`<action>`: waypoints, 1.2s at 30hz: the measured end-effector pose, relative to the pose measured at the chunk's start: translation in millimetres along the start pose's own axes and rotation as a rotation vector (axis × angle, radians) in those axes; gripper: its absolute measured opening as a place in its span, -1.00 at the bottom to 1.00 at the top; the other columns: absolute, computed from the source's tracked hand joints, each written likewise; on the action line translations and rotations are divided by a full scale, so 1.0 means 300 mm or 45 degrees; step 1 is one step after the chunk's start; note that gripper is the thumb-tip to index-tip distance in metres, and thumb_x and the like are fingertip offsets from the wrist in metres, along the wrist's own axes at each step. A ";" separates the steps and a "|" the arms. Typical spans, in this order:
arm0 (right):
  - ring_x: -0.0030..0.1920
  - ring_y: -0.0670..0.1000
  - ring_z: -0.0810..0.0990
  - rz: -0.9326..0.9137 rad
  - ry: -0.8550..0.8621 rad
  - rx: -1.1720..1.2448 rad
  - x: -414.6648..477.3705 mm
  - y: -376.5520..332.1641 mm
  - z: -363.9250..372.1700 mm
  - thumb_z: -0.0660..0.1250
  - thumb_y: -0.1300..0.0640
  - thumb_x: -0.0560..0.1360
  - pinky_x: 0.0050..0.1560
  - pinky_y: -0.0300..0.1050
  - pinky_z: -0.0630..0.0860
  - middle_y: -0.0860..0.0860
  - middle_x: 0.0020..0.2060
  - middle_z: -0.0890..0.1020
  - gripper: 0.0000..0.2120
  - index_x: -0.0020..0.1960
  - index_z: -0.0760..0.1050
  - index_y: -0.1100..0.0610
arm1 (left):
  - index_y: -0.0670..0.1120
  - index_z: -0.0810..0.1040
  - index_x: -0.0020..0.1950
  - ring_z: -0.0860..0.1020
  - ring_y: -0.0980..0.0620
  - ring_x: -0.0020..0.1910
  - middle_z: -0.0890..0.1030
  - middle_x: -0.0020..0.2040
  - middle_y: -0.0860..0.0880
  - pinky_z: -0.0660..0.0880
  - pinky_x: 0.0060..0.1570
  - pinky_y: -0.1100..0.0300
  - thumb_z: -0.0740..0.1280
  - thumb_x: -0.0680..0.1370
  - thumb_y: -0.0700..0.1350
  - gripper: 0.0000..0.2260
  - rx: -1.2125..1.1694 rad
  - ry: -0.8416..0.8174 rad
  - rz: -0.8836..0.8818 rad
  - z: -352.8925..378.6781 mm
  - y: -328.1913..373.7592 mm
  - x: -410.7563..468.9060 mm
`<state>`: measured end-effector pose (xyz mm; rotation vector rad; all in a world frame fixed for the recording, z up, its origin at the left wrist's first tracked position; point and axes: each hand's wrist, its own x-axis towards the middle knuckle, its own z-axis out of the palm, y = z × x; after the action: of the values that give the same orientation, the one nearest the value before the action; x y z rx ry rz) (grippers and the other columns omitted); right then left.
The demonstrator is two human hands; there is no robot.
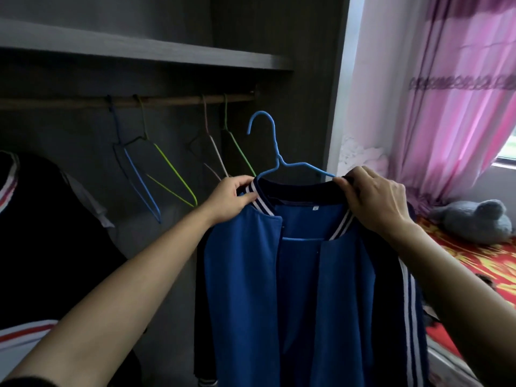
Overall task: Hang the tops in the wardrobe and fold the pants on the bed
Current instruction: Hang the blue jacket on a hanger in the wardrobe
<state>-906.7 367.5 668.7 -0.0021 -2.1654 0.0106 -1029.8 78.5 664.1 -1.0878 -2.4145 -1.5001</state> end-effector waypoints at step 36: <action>-0.27 -0.02 0.58 0.275 -0.503 0.845 0.371 -0.686 0.272 0.24 0.01 0.62 -0.39 -0.19 0.37 -0.04 -0.32 0.60 -0.72 -0.13 0.63 0.10 | 0.02 0.57 0.22 0.53 -0.14 0.14 0.56 0.18 -0.10 0.44 0.06 -0.01 0.25 0.61 0.03 -0.76 1.355 0.384 -0.226 -0.694 -0.200 0.031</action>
<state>-1036.2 161.9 716.9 0.1586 -2.4404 0.9169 -1130.6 -102.1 729.8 -0.3743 -2.5108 -0.1923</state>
